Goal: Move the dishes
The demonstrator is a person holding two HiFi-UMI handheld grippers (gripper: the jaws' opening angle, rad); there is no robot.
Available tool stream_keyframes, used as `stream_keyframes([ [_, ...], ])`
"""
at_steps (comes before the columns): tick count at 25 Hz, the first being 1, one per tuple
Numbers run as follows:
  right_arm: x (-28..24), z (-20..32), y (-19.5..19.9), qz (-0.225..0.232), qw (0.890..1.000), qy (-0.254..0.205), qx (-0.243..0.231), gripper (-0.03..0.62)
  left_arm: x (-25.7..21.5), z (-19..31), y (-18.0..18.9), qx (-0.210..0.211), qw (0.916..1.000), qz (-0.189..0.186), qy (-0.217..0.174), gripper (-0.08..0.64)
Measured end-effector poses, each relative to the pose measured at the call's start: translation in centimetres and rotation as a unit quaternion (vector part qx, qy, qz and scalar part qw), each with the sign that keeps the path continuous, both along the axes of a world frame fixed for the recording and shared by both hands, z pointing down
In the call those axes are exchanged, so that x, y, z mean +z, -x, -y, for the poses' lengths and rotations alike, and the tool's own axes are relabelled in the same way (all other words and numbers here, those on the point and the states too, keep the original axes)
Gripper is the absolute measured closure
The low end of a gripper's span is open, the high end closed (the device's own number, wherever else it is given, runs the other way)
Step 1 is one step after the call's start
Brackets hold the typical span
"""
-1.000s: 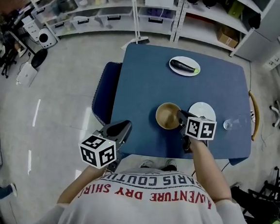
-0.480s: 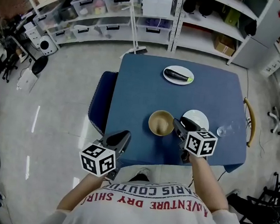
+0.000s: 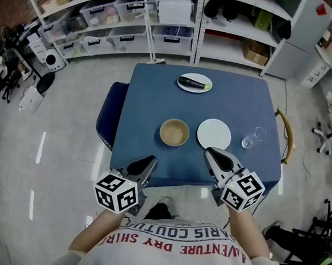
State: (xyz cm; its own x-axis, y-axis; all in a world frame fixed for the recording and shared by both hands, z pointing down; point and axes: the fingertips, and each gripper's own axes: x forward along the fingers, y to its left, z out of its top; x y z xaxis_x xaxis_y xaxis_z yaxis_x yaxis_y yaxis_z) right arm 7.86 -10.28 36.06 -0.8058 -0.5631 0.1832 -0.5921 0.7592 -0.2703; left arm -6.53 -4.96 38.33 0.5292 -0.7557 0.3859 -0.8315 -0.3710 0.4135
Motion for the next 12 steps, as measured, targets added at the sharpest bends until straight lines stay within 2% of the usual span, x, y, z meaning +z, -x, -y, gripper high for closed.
stream_keyframes([
  [3, -1.8, -3.6, -0.4, 0.018, 0.999, -0.013, -0.033, 0.565, -1.6, -1.7, -1.9, 0.01, 0.9998, -0.006, -0.017, 0.518],
  [7, -3.8, -7.9, -1.1, 0.013, 0.996, -0.043, -0.072, 0.569, -4.0, -3.7, -4.1, 0.021, 0.9987, -0.013, -0.046, 0.518],
  [12, -5.7, -11.4, -2.3, 0.014, 0.994, -0.067, -0.089, 0.569, -6.6, -6.2, -6.6, 0.039, 0.996, -0.014, -0.079, 0.518],
])
